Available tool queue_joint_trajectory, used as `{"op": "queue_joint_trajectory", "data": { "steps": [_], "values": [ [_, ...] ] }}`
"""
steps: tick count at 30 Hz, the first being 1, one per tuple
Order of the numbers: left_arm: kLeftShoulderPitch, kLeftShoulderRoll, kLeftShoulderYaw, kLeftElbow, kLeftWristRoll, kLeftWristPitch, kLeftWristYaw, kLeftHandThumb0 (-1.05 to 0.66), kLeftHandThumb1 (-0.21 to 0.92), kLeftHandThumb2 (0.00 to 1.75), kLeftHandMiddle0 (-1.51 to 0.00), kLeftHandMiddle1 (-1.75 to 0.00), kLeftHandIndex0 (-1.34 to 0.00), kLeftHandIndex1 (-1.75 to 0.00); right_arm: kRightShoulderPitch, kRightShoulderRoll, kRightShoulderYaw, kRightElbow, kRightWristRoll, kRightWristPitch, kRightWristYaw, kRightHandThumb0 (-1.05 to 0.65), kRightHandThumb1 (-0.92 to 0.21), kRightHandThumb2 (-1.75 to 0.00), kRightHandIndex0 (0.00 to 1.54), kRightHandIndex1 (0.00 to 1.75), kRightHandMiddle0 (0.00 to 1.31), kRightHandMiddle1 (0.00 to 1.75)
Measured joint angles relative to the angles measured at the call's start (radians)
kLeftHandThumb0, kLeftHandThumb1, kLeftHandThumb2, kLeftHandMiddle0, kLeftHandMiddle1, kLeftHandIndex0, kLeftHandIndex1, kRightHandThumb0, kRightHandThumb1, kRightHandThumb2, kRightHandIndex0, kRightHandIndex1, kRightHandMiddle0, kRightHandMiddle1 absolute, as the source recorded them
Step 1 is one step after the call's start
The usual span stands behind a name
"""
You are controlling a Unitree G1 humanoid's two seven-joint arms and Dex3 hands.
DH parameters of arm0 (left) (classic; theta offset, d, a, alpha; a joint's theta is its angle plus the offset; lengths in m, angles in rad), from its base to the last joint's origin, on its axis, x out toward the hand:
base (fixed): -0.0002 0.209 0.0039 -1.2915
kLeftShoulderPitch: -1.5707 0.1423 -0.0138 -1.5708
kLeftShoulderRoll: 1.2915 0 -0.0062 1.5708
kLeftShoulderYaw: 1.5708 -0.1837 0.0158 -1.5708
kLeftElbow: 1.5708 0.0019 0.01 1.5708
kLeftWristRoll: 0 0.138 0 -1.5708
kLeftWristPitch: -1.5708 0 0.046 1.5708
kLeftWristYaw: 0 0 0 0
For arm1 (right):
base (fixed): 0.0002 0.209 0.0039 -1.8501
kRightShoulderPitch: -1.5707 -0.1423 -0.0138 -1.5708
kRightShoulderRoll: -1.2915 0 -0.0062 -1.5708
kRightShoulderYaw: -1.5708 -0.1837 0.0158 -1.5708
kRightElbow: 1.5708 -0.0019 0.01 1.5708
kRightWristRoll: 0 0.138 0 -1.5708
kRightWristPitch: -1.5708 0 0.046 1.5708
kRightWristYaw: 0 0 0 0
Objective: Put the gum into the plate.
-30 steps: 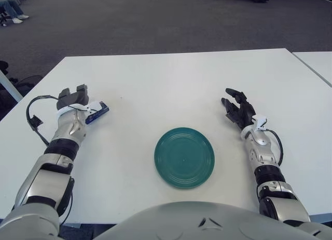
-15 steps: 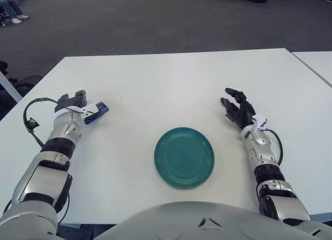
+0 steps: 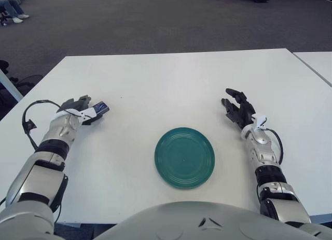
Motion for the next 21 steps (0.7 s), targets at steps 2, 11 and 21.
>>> {"op": "queue_joint_trajectory", "data": {
  "steps": [2,11,21],
  "values": [
    [0.0,0.0,-0.002,0.011,-0.008,-0.021,-0.008,-1.05,0.92,0.53,-0.11,-0.02,0.0,-0.62,0.013,0.001,0.003,-0.025,0.0,0.015,-0.004,-0.57,-0.92,-0.75,0.41,0.0,0.0,0.59],
    [-0.005,-0.004,-0.022,0.071,-0.015,-0.088,-0.018,-1.05,0.92,0.5,-0.15,-0.02,0.0,-0.65,0.03,0.001,0.017,-0.081,-0.007,0.062,-0.013,-0.56,-0.92,-0.76,0.39,0.0,0.0,0.56],
    [-0.016,-0.015,-0.048,0.109,-0.015,-0.096,0.002,-1.05,0.92,0.48,-0.18,-0.01,0.0,-0.72,0.031,0.004,0.011,-0.109,0.013,0.098,-0.002,-0.52,-0.92,-0.77,0.39,0.0,0.0,0.57]
  ]
}}
